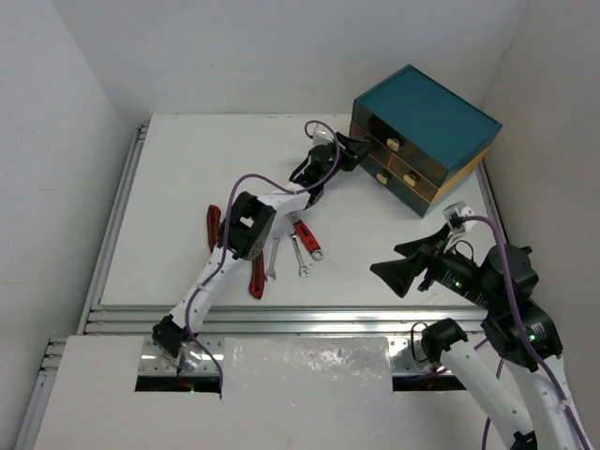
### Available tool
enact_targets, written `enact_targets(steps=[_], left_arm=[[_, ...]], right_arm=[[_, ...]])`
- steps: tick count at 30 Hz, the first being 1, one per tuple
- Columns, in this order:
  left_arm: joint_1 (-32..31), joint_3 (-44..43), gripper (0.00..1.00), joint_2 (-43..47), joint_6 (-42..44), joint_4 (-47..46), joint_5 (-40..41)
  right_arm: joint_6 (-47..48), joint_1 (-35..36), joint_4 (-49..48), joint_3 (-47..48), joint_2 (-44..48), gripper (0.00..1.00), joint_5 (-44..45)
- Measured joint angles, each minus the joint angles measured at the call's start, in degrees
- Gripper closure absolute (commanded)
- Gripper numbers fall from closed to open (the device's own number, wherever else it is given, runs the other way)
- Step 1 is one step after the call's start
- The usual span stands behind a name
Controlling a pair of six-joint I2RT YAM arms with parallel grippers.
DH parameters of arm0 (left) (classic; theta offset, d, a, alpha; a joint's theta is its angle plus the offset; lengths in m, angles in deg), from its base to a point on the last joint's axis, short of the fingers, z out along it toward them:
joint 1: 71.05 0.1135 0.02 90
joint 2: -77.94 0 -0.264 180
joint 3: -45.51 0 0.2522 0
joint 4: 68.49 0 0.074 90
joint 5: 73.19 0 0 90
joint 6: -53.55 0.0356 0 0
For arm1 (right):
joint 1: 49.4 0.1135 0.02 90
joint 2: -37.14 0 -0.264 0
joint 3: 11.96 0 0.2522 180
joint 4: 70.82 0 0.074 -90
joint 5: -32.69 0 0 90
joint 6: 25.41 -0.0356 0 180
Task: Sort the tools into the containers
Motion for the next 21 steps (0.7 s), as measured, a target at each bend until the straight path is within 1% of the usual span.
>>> enact_targets(steps=[1,4,5,8,9,11,15,16,19,20,21], left_arm=[[0.0,-0.2,0.59,0.0,0.1,-0.2,0.1],[0.0,-0.7,0.70,0.0,0.1,-0.4,-0.2],[0.0,-1.0,0.78,0.0,0.3,-0.1,-0.3],[0.2,-0.8,0.86,0.0,0.1,0.1,-0.6],[0.3,0.1,0.87,0.3,0.0,-0.7,-0.7],[0.5,5.3,0.90,2.7,-0.2,-3.3,-0.9],[1.6,21.2,0.90,11.4,-0.2,-8.9,-2.1],[2.0,25.0,0.89,13.6,-0.2,-10.1,-2.7],[3.4,34.4,0.80,18.7,-0.2,-13.6,-4.6],[3.8,35.7,0.80,19.5,-0.2,-14.3,-5.5],[4.4,36.6,0.71,20.0,-0.2,-14.8,-6.4]], right_arm=[[-0.1,0.0,0.0,0.0,0.1,0.01,-0.4],[-0.3,0.0,-0.1,0.0,0.3,0.01,-1.6],[-0.3,0.0,-0.1,0.0,0.3,0.01,-1.9],[-0.3,0.0,-0.4,-0.2,0.2,0.01,-2.3],[-0.3,0.0,-0.6,-0.3,0.2,0.01,-2.3],[-0.2,0.0,-0.7,-0.8,-0.1,0.01,-2.3],[-0.2,0.0,-0.9,-1.9,-1.4,0.01,-2.3],[-0.2,0.0,-0.9,-2.1,-1.7,0.01,-2.3],[-0.2,0.0,-1.3,-2.7,-2.3,0.01,-2.4],[-0.2,0.0,-1.6,-2.8,-2.4,0.01,-2.4],[-0.2,0.0,-1.9,-3.0,-2.4,0.01,-2.6]])
